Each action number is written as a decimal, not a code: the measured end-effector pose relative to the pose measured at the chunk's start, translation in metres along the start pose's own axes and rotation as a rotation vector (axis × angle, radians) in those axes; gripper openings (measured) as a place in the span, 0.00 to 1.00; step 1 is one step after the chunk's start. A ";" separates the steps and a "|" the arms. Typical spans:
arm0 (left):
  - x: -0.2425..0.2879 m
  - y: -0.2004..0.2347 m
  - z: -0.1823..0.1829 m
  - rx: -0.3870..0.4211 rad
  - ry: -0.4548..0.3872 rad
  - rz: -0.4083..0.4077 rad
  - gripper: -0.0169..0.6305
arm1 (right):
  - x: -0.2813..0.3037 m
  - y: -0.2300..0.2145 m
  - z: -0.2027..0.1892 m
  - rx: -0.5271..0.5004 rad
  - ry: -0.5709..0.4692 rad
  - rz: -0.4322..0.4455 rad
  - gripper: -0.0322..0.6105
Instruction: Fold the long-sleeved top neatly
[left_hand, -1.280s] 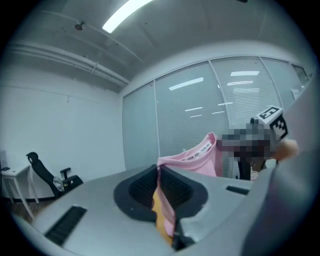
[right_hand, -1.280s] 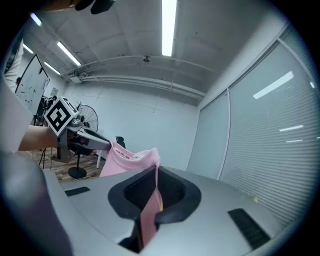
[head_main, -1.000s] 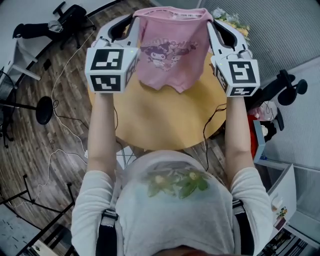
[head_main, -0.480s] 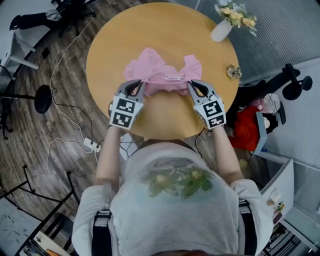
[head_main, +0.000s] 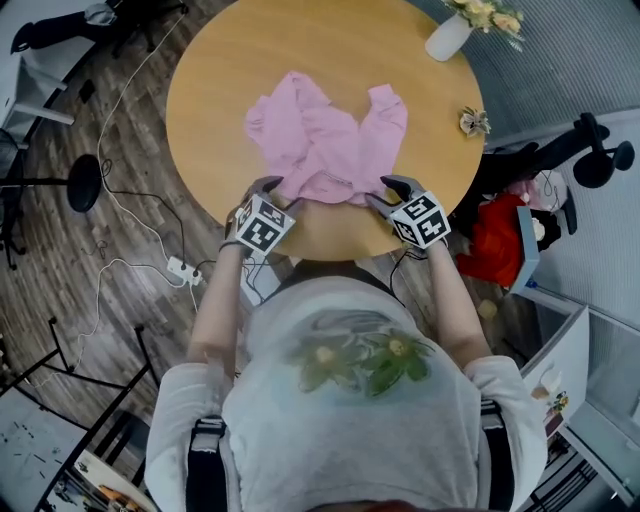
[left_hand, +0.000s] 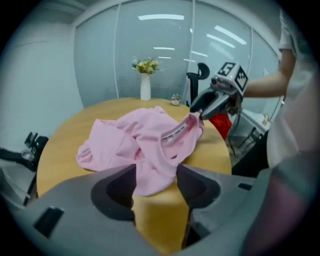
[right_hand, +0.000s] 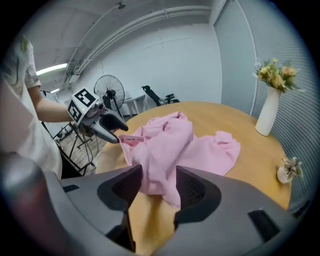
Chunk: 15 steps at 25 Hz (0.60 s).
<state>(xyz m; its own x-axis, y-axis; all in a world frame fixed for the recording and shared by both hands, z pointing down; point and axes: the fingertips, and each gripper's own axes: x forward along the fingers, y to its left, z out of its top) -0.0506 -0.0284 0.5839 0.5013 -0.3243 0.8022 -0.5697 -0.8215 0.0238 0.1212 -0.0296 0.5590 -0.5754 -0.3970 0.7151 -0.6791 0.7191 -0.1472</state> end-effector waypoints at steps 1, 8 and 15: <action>0.005 0.000 -0.009 0.070 0.040 0.012 0.40 | 0.000 -0.001 -0.009 -0.030 0.039 0.009 0.38; 0.042 -0.013 -0.053 0.450 0.203 -0.014 0.40 | 0.026 0.008 -0.055 -0.279 0.241 0.072 0.39; 0.047 -0.011 -0.073 0.562 0.256 -0.070 0.17 | 0.034 0.021 -0.048 -0.543 0.242 0.096 0.12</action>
<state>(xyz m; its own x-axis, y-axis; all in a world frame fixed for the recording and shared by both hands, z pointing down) -0.0684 0.0000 0.6650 0.3135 -0.1948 0.9294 -0.0761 -0.9807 -0.1799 0.1093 -0.0007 0.6126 -0.4592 -0.2205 0.8605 -0.2627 0.9591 0.1055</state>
